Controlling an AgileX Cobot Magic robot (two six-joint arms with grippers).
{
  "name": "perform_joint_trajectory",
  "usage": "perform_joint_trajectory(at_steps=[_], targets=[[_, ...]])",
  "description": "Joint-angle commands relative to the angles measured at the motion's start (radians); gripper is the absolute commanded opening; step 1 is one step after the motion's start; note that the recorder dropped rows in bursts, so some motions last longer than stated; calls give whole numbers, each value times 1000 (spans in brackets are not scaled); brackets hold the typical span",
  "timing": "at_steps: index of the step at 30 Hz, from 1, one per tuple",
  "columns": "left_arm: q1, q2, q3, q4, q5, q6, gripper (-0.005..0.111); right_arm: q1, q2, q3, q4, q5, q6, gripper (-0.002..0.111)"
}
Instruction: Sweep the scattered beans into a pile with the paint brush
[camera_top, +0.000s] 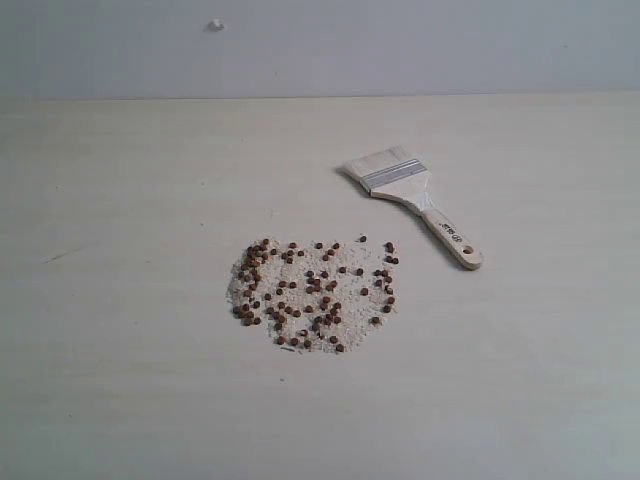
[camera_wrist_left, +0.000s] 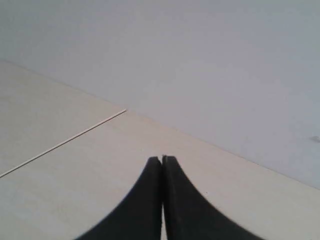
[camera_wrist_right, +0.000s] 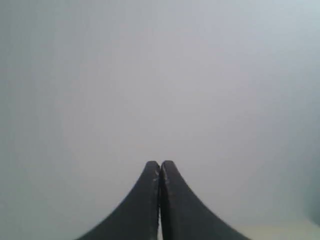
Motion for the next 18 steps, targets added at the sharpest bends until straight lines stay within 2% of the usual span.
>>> perform_joint_trajectory(at_steps=[1, 4, 7, 10, 14, 18], targets=[[-6, -6, 3, -2, -4, -1, 0, -5, -4, 5, 9, -334, 227, 0], [-6, -6, 3, -2, -4, -1, 0, -5, 8, -45, -15, -309, 456, 0], [-6, -6, 3, -2, -4, -1, 0, -5, 84, -162, -77, -188, 492, 0], [-6, -6, 3, -2, -4, -1, 0, -5, 263, -347, -146, 53, 492, 0], [-6, -6, 3, -2, -4, -1, 0, -5, 559, -588, -212, 381, 414, 0], [-6, -6, 3, -2, -4, -1, 0, -5, 933, -842, -208, 743, 208, 0]])
